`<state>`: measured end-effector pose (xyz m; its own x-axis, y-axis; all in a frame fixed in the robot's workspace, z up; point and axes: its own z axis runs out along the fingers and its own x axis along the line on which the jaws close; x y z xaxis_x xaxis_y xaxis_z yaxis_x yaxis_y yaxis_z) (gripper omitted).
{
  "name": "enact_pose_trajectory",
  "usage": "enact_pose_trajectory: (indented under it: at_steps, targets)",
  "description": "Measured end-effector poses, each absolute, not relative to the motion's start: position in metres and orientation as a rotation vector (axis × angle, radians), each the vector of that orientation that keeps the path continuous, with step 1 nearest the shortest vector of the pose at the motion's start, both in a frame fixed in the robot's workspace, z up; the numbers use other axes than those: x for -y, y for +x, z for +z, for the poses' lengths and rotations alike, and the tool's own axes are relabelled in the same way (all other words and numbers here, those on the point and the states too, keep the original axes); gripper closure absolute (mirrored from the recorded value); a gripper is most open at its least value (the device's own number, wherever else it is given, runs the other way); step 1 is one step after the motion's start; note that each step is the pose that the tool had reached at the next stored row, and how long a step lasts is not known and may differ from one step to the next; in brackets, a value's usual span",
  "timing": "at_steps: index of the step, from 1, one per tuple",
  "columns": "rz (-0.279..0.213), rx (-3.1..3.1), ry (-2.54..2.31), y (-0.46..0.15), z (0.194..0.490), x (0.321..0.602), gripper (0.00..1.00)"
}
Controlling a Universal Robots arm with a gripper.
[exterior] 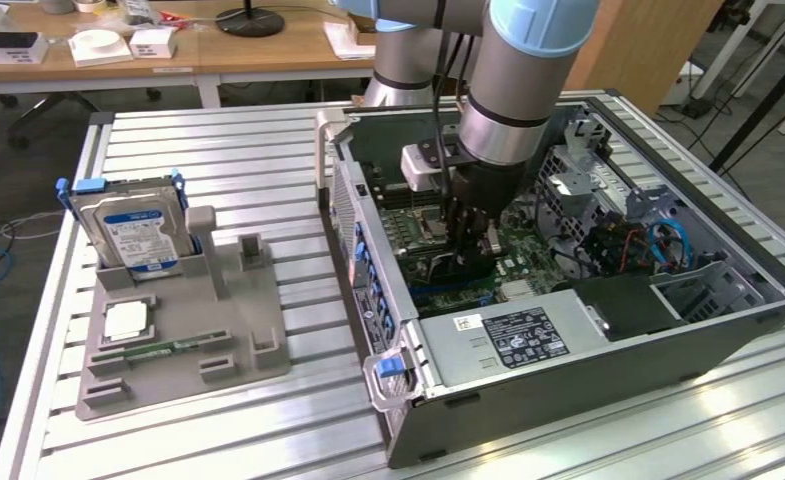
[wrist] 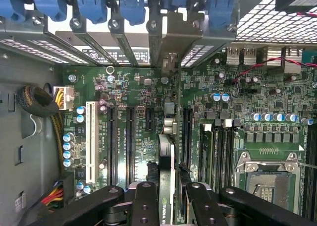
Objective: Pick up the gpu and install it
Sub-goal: 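Insert the gpu into the slot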
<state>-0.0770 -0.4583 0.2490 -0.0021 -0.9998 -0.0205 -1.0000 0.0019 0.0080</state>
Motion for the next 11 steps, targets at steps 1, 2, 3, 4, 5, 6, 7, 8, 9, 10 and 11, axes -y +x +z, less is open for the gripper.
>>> enact_pose_trajectory:
  at_steps: [1, 2, 3, 4, 5, 6, 7, 8, 9, 10, 11]
  targets:
    - [0.031, -2.217, -2.213, -0.077, 0.249, 0.4583, 0.74]
    - [0.032, -2.217, -2.213, -0.077, 0.249, 0.4583, 0.74]
    - [0.031, -2.217, -2.213, -0.077, 0.249, 0.4583, 0.74]
    - [0.031, -2.217, -2.213, -0.077, 0.249, 0.4583, 0.74]
    - [0.031, -2.217, -2.213, -0.077, 0.2488, 0.4583, 0.74]
    - [0.031, -2.217, -2.213, -0.077, 0.2483, 0.4583, 0.74]
    - [0.031, -2.218, -2.213, -0.077, 0.2474, 0.4584, 0.74]
    - [0.031, -2.217, -2.213, -0.0769, 0.2454, 0.4583, 0.74]
    - [0.031, -2.217, -2.213, -0.0772, 0.2442, 0.4584, 0.74]
    - [0.031, -2.218, -2.213, -0.0775, 0.2432, 0.4584, 0.74]
    - [0.031, -2.217, -2.213, -0.0776, 0.243, 0.4584, 0.74]
